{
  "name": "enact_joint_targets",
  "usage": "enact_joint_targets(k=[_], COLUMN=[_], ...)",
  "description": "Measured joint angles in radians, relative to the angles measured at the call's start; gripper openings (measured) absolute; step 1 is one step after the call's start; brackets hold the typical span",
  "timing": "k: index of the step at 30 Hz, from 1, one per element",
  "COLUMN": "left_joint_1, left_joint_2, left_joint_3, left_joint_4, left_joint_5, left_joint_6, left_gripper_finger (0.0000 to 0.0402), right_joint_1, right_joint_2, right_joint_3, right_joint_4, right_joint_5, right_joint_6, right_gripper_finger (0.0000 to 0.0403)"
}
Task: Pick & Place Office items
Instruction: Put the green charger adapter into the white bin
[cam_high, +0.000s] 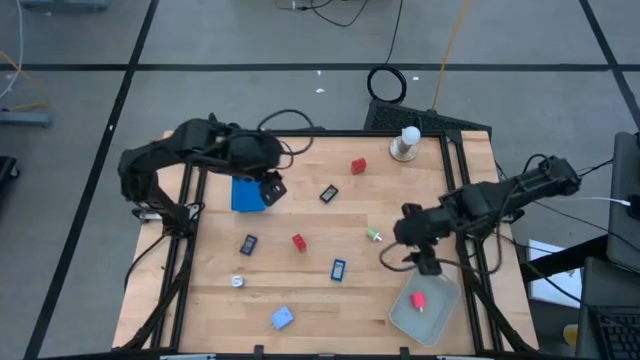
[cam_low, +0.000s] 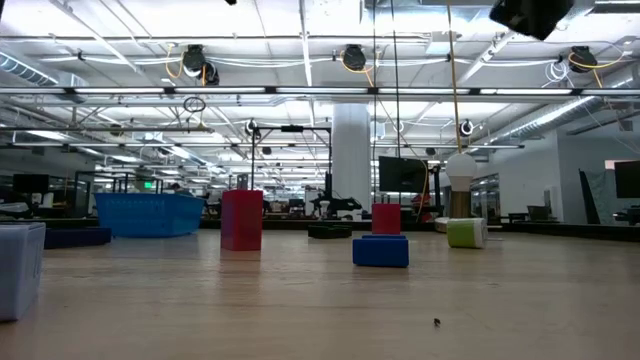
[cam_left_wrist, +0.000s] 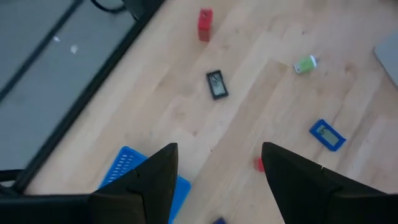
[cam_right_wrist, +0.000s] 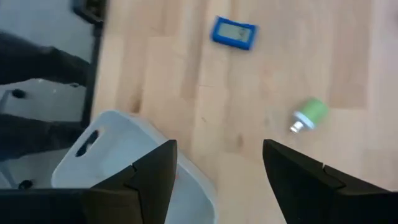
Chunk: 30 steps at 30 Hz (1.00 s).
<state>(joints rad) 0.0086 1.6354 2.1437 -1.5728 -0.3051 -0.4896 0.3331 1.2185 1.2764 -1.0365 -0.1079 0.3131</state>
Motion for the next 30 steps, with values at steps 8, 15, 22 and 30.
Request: enact_joint_targets(k=[8,15,22,30], left_joint_1=[0.020,0.074,0.149,0.199], left_joint_2=[-0.100,-0.146,-0.179,-0.192], left_joint_3=[0.000,-0.001,-0.001,0.001], left_joint_4=[0.001,0.003,0.004,0.002], left_joint_5=[-0.076,-0.099,-0.099,-0.099], left_joint_6=[0.093,0.245,0.326,0.331], left_gripper_finger=[0.0232,0.0230,0.0230,0.0230], right_joint_1=[-0.123,-0.208,-0.278,-0.347], right_joint_2=[0.162,0.305,0.392,0.443], right_joint_3=[0.108,0.134,0.134,0.134], right_joint_4=[-0.046,-0.057,-0.064,-0.027], right_joint_5=[-0.049,-0.106,-0.105,-0.095], right_joint_6=[0.040,0.119,0.203,0.299], right_gripper_finger=[0.0228,0.0228,0.0228,0.0228])
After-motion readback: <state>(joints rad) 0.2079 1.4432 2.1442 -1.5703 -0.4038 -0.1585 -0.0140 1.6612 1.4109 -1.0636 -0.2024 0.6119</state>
